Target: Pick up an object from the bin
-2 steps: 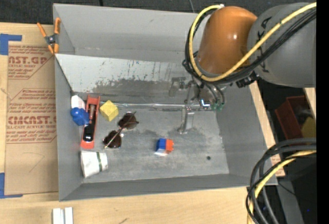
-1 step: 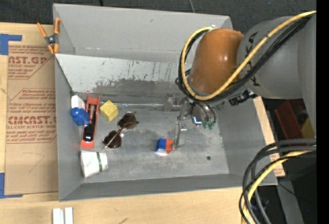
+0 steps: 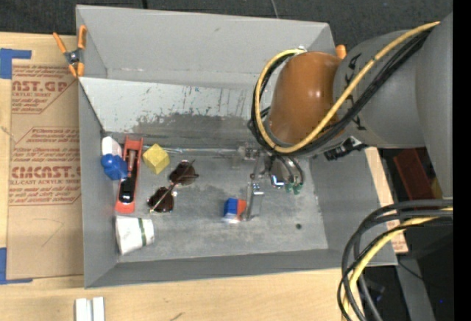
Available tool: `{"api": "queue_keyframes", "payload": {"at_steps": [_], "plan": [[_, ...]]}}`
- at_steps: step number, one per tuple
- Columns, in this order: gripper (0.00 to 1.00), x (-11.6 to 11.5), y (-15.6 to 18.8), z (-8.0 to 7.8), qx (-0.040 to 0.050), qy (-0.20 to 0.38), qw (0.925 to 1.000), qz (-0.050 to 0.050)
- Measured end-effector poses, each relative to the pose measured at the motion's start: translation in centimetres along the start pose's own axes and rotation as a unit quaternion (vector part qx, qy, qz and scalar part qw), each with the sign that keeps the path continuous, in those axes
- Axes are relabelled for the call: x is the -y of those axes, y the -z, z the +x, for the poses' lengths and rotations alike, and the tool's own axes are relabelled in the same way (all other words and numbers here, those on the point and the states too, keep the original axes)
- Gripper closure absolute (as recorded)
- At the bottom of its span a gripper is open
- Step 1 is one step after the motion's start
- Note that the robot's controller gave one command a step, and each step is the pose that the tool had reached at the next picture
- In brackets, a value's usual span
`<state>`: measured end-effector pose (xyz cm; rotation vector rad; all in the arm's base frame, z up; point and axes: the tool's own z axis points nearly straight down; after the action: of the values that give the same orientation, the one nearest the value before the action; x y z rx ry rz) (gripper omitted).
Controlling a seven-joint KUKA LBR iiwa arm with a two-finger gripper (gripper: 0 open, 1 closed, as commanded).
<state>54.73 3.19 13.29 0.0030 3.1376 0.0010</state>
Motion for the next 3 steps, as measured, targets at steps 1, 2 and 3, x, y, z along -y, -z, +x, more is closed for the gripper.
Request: {"api": "queue_keyframes", "payload": {"at_steps": [1,2,3], "plan": [[0.00,-0.3,-3.9,0.7,0.0017,0.025,0.9997,0.000],[0.00,-0.2,-6.4,1.9,-0.0022,-0.039,0.9992,0.000],[0.00,0.4,-6.3,1.9,0.0011,-0.051,0.9987,0.000]]}}
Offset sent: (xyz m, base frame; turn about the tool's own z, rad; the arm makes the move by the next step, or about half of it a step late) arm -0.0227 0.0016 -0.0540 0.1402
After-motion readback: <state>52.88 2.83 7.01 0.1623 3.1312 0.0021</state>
